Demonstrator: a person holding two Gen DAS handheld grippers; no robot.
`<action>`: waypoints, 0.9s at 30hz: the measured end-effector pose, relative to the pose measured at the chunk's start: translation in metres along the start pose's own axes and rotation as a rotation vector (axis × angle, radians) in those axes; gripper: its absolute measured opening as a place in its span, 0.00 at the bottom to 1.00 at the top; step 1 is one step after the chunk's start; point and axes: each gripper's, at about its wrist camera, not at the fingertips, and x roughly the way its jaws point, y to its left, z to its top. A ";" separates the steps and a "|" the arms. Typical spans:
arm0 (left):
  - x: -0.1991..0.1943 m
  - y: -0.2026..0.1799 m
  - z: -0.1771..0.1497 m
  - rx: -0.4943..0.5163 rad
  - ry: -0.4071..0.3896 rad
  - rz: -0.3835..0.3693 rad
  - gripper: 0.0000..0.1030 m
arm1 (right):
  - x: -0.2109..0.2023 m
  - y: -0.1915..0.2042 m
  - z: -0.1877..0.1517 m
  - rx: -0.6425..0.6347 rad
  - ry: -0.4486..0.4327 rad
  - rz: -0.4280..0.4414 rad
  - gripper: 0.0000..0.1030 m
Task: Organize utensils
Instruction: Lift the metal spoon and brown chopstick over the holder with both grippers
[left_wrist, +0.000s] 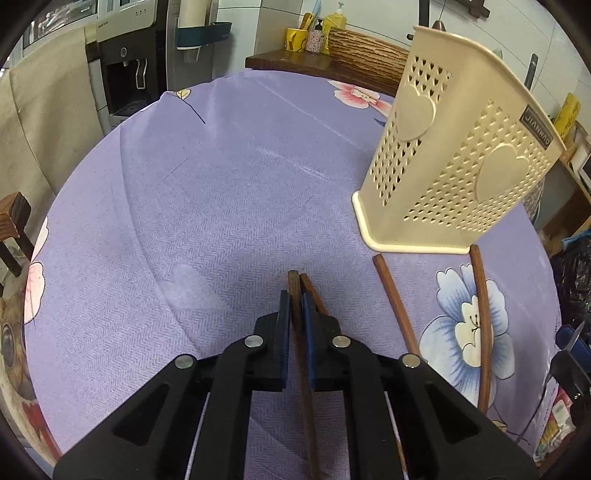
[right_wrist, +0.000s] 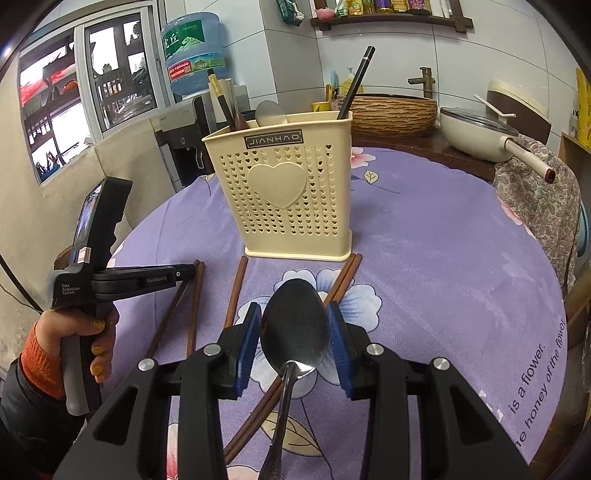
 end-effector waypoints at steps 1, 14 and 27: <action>-0.003 0.000 0.000 -0.009 -0.004 -0.012 0.07 | 0.000 -0.001 0.000 0.003 -0.002 0.001 0.35; -0.109 -0.017 0.012 0.050 -0.219 -0.144 0.06 | -0.027 0.002 0.019 -0.018 -0.069 0.044 0.35; -0.209 -0.018 0.016 0.093 -0.394 -0.229 0.06 | -0.055 0.019 0.037 -0.075 -0.124 0.073 0.35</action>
